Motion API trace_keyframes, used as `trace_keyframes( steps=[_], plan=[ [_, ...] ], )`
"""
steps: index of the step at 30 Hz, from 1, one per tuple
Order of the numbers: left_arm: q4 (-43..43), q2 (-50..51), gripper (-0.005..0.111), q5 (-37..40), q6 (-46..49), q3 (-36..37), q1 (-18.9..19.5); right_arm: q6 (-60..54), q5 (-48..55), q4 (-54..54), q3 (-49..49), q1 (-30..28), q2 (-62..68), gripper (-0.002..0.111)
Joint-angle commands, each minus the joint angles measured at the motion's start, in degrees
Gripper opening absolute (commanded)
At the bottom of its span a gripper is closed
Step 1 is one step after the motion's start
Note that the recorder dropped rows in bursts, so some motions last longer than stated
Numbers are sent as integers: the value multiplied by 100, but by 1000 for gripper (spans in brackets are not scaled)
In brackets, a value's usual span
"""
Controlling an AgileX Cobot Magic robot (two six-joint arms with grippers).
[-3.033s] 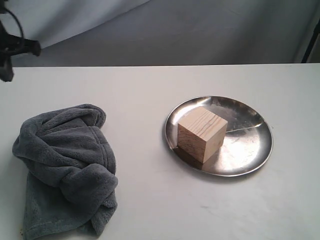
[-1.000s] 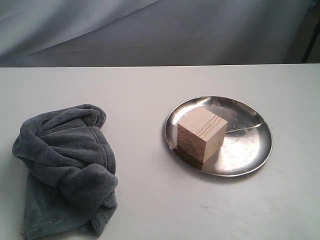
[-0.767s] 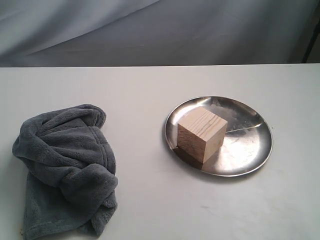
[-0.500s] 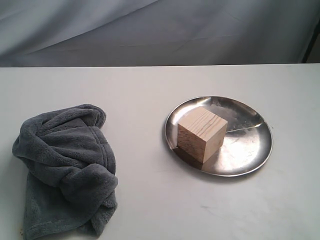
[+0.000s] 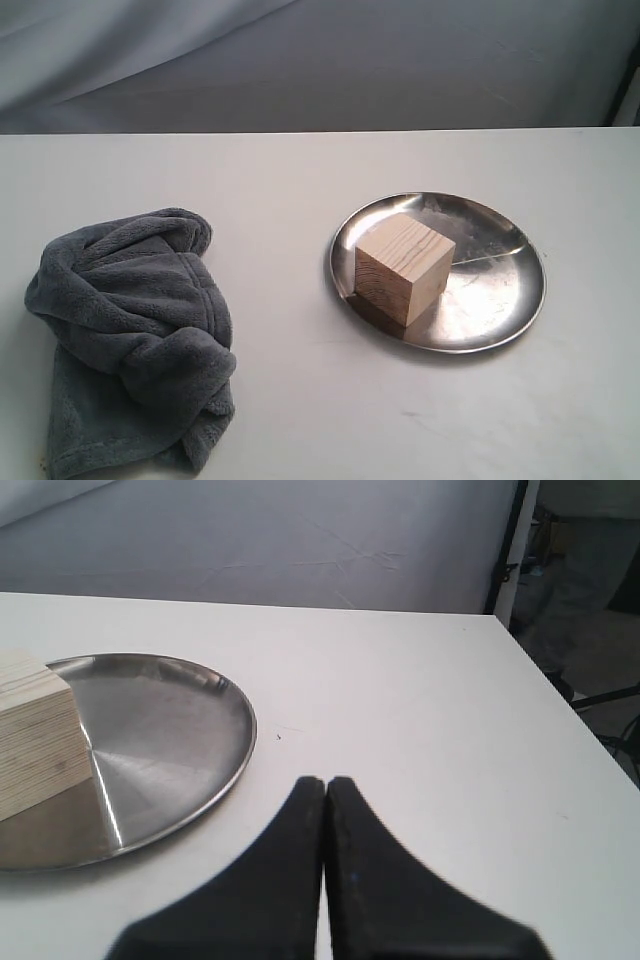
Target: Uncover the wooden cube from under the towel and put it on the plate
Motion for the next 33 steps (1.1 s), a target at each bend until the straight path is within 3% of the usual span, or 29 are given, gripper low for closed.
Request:
trace_keyframes(
  steps=[1, 33],
  plan=[
    [-74, -17, 0, 86, -10, 25, 12, 6, -18, 70, 19, -8, -26, 0],
    [-74, -17, 0, -35, 1, 25, 12, 6, -18, 70, 19, -8, -26, 0]
  ],
)
